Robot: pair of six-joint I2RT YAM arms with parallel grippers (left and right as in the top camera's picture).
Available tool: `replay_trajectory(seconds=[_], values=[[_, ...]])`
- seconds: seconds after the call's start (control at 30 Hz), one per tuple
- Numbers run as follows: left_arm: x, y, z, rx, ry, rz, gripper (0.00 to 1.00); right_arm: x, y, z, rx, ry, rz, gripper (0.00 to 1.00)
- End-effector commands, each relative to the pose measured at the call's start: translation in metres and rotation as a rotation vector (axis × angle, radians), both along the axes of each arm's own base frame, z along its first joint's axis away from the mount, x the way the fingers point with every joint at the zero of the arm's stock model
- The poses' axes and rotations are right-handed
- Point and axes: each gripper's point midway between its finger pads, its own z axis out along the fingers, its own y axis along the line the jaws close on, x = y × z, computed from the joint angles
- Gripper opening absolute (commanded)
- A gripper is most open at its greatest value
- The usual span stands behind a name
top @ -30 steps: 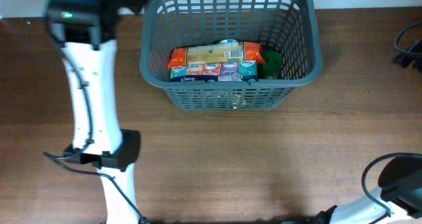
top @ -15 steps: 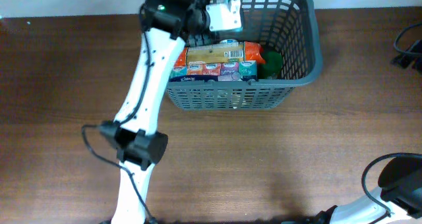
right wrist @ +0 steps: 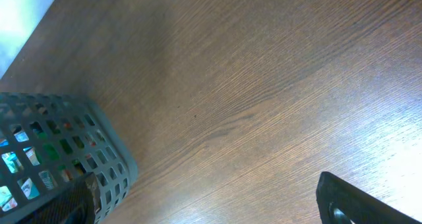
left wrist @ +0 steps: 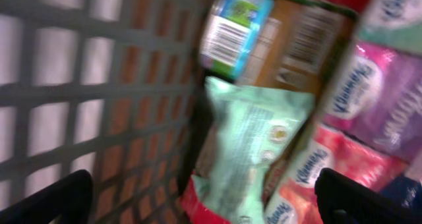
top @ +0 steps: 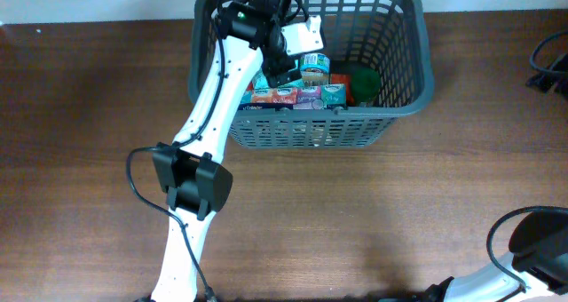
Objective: Pack container
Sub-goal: 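Carry the mint-green pouch into the basket and release it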
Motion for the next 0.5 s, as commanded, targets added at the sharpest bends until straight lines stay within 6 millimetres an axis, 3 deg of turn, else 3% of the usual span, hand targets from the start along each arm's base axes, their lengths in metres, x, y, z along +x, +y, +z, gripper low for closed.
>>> replay_trajectory(seconds=[0.0, 0.1, 0.2, 0.27, 0.37, 0.47], values=[[0.001, 0.021, 0.091, -0.137, -0.159, 0.186, 0.99, -0.002, 0.0, 0.001, -0.007, 0.002, -0.006, 0.98], [-0.003, 0.032, 0.139, -0.232, -0.241, 0.262, 0.99, -0.001, 0.0, 0.001, -0.007, 0.002, -0.006, 0.98], [-0.012, 0.055, 0.194, -0.336, -0.331, 0.348, 0.99, -0.001, 0.0, 0.001, -0.007, 0.002, -0.006, 0.98], [-0.019, 0.072, 0.22, -0.384, -0.373, 0.397, 0.99, -0.002, 0.0, 0.001, -0.009, 0.002, 0.002, 0.98], [-0.031, 0.114, 0.253, -0.429, -0.432, 0.504, 0.99, -0.002, 0.002, 0.001, -0.034, 0.001, 0.068, 0.98], [-0.04, 0.173, 0.27, -0.447, -0.473, 0.666, 0.99, 0.0, 0.005, 0.002, -0.051, -0.003, 0.107, 0.97]])
